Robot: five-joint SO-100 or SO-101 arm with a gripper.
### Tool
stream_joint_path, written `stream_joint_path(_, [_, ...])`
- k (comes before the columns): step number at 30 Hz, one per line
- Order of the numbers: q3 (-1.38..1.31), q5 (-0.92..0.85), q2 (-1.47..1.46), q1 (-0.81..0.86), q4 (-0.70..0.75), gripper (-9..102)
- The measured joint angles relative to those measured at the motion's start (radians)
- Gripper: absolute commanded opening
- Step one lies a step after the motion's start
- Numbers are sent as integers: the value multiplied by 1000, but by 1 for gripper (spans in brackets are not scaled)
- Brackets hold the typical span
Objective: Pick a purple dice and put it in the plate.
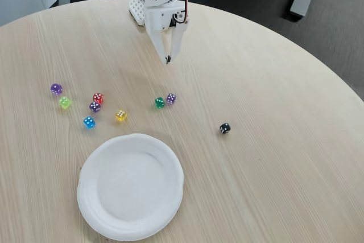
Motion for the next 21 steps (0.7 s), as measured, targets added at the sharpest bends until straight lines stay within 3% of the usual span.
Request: stream_joint_path(21, [0, 71, 0, 0, 0, 0])
